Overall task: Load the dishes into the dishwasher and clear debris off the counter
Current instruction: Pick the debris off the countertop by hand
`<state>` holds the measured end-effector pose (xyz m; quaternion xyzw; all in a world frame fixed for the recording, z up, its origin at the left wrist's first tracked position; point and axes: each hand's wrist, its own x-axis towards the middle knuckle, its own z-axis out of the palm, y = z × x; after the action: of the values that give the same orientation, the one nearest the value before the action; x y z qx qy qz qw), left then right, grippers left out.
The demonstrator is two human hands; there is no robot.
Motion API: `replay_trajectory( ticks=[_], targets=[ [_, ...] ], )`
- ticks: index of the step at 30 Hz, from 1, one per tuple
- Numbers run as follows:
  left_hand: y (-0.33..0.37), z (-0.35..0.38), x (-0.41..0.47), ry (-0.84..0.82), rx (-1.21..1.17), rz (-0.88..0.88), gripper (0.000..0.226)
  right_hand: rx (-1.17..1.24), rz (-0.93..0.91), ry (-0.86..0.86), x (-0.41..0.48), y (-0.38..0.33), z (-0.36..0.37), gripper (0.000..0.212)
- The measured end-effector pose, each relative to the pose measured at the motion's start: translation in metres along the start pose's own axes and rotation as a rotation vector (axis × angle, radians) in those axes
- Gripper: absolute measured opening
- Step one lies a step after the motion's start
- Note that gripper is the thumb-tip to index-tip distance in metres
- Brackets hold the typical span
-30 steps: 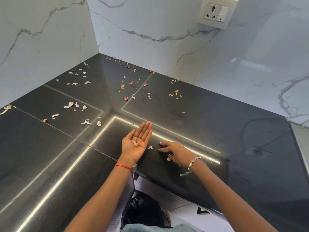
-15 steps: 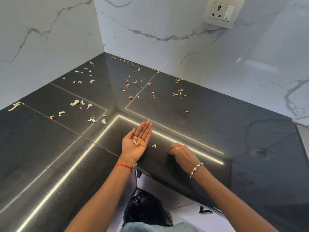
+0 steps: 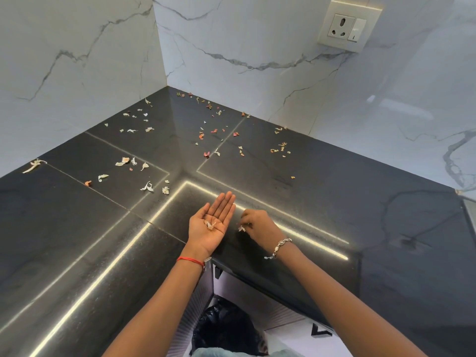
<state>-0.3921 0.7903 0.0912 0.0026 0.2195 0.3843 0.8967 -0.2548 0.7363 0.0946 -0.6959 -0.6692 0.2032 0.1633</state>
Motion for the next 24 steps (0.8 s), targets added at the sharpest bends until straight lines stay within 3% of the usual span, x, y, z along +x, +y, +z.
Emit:
replay_trajectory(
  ticks=[10, 14, 17, 21, 22, 24],
  targets=[
    [0.006, -0.008, 0.001, 0.005, -0.008, -0.017, 0.046, -0.277, -0.154, -0.007, -0.019, -0.003, 0.022, 0.038],
    [0.005, -0.009, 0.006, 0.012, -0.003, -0.031, 0.047, -0.351, -0.146, -0.003, -0.023, -0.001, 0.029, 0.033],
    [0.004, -0.007, 0.008, 0.006, 0.001, -0.041, 0.047, -0.398, -0.160, 0.052, -0.023, -0.003, 0.037, 0.014],
    [0.005, -0.006, 0.007, -0.005, 0.004, -0.047, 0.047, -0.444, -0.223, 0.150, -0.022, -0.004, 0.035, 0.026],
    [0.006, -0.005, 0.007, -0.009, 0.006, -0.047, 0.047, -0.429, -0.223, 0.163, -0.020, -0.003, 0.035, 0.022],
    [0.009, -0.005, 0.007, -0.012, 0.002, -0.044, 0.047, -0.151, -0.077, 0.219, -0.012, -0.002, 0.032, 0.010]
  ],
)
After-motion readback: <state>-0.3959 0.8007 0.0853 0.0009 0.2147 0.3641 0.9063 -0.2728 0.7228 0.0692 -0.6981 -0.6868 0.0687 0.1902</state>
